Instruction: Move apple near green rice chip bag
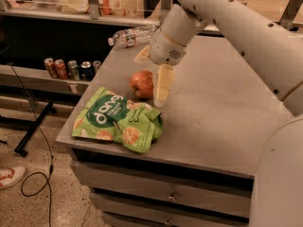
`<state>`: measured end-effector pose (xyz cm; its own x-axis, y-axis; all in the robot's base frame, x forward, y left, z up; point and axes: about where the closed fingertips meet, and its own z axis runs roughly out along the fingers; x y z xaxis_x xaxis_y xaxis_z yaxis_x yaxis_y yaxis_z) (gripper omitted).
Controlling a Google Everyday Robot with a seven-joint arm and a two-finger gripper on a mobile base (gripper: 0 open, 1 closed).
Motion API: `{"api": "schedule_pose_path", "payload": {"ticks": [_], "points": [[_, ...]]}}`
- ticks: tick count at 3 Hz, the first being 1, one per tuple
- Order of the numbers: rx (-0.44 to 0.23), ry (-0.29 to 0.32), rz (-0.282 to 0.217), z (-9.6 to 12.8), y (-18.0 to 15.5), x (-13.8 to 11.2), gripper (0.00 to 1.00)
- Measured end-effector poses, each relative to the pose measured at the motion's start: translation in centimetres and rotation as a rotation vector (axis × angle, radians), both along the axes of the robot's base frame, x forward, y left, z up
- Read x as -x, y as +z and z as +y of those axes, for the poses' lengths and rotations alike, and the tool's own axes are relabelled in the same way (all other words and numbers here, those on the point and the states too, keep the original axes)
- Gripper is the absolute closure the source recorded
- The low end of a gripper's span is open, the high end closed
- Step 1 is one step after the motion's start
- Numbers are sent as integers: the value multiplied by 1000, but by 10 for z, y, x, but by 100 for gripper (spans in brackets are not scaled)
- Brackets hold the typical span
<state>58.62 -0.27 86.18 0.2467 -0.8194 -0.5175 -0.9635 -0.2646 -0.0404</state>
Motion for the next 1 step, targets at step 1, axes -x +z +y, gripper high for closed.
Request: {"api": "schedule_pose_path", "payload": {"ticks": [1], "points": [[1, -4, -18, -4, 7, -3, 0]]}}
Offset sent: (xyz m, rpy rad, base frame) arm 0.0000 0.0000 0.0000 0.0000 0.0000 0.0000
